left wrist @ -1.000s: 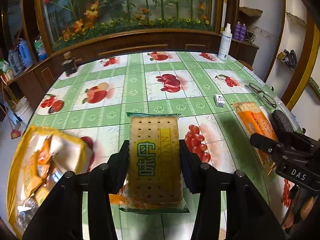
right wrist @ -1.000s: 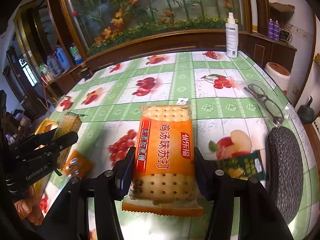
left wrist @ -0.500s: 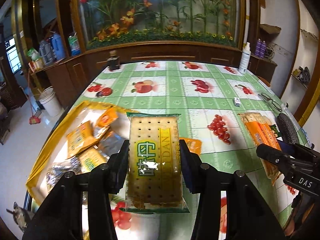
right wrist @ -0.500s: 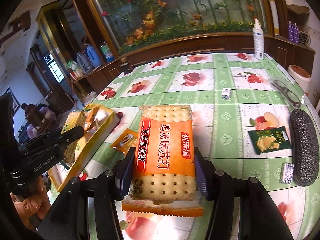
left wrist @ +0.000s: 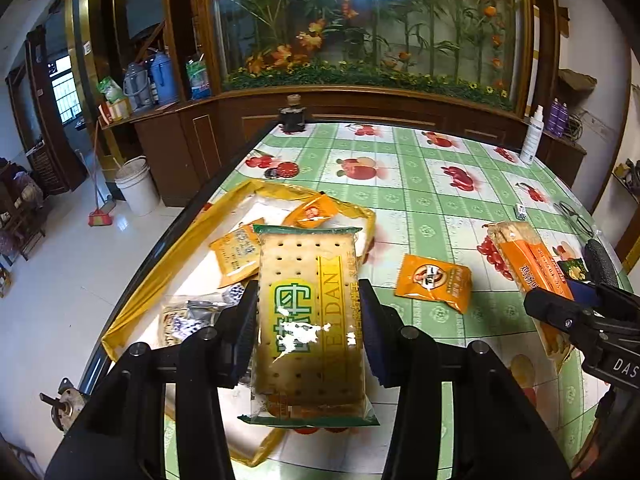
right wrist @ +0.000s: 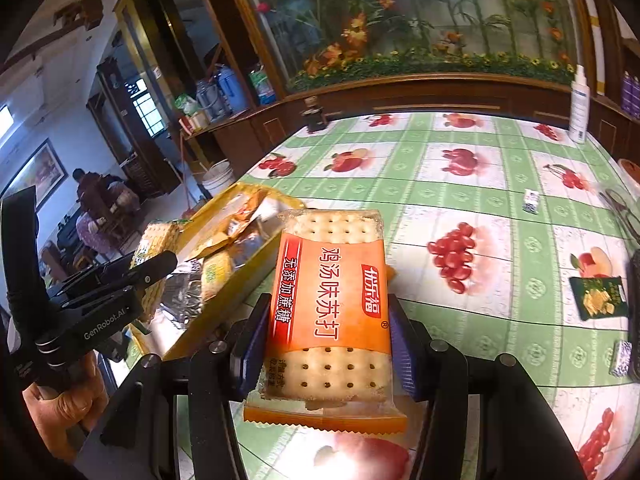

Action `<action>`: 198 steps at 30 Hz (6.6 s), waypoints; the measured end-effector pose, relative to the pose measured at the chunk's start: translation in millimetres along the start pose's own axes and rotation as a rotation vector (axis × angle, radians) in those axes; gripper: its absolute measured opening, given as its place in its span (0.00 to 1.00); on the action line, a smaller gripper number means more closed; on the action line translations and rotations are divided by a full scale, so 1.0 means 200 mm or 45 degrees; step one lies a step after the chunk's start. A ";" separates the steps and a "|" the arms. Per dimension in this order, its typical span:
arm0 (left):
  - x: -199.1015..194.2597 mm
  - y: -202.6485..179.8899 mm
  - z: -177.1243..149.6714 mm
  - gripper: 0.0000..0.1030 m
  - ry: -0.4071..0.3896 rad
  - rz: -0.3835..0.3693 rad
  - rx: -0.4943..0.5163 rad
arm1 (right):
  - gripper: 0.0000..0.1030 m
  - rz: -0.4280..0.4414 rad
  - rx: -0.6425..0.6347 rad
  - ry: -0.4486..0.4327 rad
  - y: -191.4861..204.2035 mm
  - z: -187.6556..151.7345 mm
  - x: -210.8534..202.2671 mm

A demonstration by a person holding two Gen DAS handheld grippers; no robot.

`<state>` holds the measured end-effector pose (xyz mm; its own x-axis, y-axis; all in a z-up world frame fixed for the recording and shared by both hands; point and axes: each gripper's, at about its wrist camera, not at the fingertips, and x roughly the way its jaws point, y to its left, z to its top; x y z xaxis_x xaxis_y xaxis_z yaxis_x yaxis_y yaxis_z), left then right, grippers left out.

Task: Organize snacks
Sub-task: 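Carry the orange cracker pack and WEIDAN crackers over the yellow tray, then lower both tools into the yellow tray and open them to release, then move both open tools back toward the orange sachet and white box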

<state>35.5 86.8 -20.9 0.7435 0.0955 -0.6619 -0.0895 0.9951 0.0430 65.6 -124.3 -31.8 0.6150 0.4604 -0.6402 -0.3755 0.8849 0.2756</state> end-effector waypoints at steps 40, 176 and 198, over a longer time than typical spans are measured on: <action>0.06 0.49 -0.10 0.44 0.015 0.122 -0.195 | 0.53 0.162 -0.129 0.040 0.42 0.26 0.41; 0.26 -0.55 -0.06 0.82 0.189 -0.302 0.158 | 0.80 -0.288 0.333 -0.125 -0.97 -0.18 -0.26; 0.53 -0.60 -0.04 0.82 0.211 -0.252 0.134 | 0.84 -0.272 0.242 -0.048 -1.01 0.17 0.16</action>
<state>119.1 -23.6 -101.5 0.6205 -0.0986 -0.7780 0.1227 0.9921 -0.0279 184.7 -285.3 -84.5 0.6930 0.2614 -0.6719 -0.1000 0.9578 0.2694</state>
